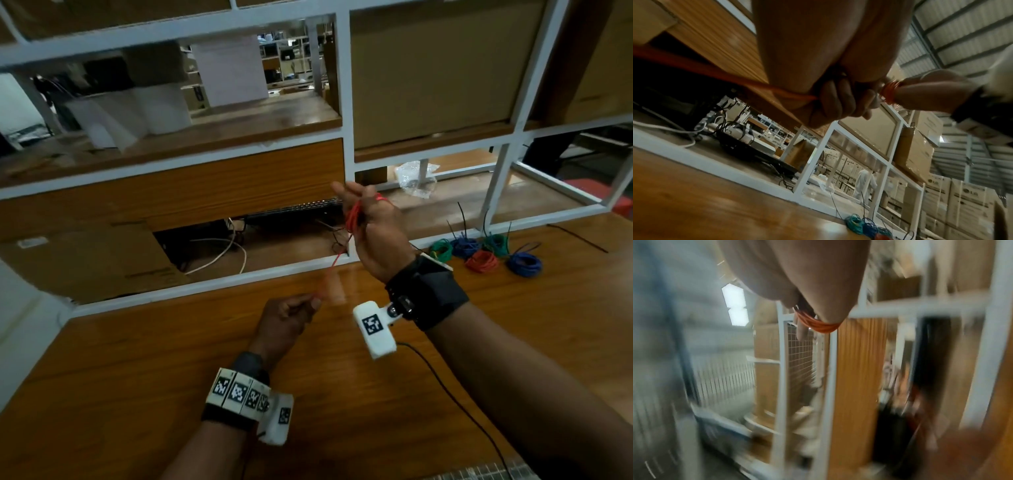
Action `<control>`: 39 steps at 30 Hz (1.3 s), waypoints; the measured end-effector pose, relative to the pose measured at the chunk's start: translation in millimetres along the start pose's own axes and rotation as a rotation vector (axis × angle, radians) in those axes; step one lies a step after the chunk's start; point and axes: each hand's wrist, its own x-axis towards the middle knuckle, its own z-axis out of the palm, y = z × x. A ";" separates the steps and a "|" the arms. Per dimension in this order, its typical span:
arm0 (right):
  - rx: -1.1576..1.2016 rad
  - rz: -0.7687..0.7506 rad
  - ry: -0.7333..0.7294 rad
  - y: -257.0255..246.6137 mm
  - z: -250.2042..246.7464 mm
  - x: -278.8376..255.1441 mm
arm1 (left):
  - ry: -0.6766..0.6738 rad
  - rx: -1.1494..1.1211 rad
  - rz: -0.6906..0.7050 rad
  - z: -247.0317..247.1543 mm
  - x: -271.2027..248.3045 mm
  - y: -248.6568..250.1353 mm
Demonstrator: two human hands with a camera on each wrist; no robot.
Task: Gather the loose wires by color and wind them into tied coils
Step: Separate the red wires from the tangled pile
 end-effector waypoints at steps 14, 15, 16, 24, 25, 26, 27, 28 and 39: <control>-1.226 0.634 -0.763 59.3 -38.0 -41.9 | 0.031 0.449 0.109 -86.6 19.2 34.7; -1.102 0.673 -0.810 60.8 -36.8 -46.4 | 0.039 0.441 0.128 -89.1 22.3 38.4; -0.940 0.713 -0.849 62.1 -36.0 -50.7 | 0.044 0.438 0.160 -91.7 25.4 41.6; 0.130 0.665 -0.895 46.1 -12.3 -61.7 | 0.062 0.238 0.129 -71.0 45.8 33.9; 0.221 0.640 -0.834 42.2 -7.9 -59.2 | 0.056 0.194 0.098 -63.0 45.6 31.1; 0.312 0.617 -0.764 37.7 -4.4 -56.0 | 0.038 0.169 0.092 -54.9 44.0 28.4; 0.382 0.576 -0.693 33.1 -1.3 -52.2 | 0.022 0.163 0.109 -46.9 41.5 25.3; 0.438 0.522 -0.651 28.9 1.9 -48.0 | 0.016 0.161 0.126 -38.8 38.5 23.0; -0.474 -0.106 -0.015 38.2 -27.9 -0.3 | -0.098 0.277 0.191 16.4 -22.2 -11.3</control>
